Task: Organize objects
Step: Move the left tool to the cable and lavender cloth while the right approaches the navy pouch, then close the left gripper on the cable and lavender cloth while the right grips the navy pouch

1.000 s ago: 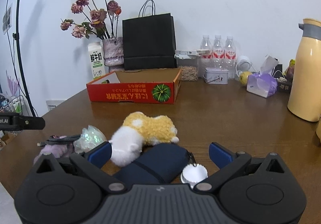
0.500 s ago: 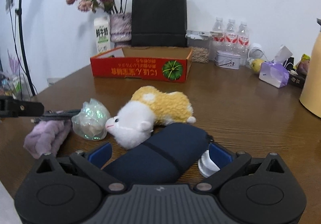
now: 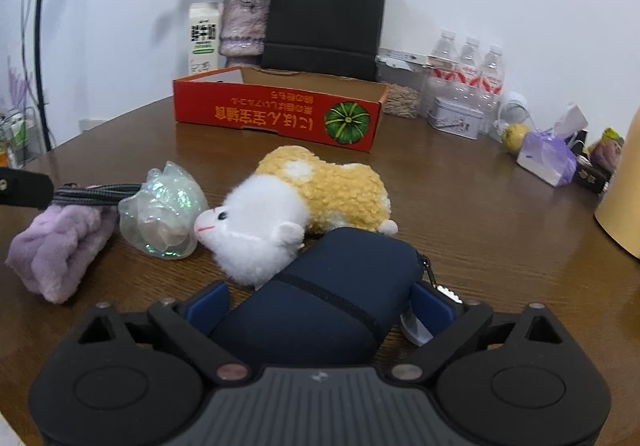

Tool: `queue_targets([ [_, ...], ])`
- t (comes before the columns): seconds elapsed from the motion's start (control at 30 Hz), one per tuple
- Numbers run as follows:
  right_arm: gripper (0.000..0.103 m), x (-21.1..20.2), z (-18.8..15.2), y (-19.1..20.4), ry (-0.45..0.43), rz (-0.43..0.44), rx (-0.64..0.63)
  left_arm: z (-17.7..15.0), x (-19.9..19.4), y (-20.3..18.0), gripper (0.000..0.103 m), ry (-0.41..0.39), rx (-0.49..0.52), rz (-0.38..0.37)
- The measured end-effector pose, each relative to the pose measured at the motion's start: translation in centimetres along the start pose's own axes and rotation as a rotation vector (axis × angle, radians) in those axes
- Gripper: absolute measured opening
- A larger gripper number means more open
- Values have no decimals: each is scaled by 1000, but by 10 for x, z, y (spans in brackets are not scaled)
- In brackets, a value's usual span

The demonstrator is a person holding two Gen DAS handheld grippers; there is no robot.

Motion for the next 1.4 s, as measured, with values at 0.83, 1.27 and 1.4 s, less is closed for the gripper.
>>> queue_targets([
  [0.83, 85, 11, -5, -23, 5, 76, 27, 26, 61, -16, 103, 185, 126, -53],
  [1.27, 85, 13, -6, -26, 10, 77, 56, 22, 102, -16, 103, 343, 76, -43],
  [1.4, 85, 14, -6, -25, 14, 78, 59, 21, 101, -17, 103, 352, 92, -29],
])
Point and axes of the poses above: each gripper's, at about its wrist camera, not at the fingertips, and x roughly the way its jaws point, y to its left, z to its top, the point moved 5 cm from there along x, roughly the way its jaws point, and after that the axes turned 10 degrees about -y, right-handed, at the moved point
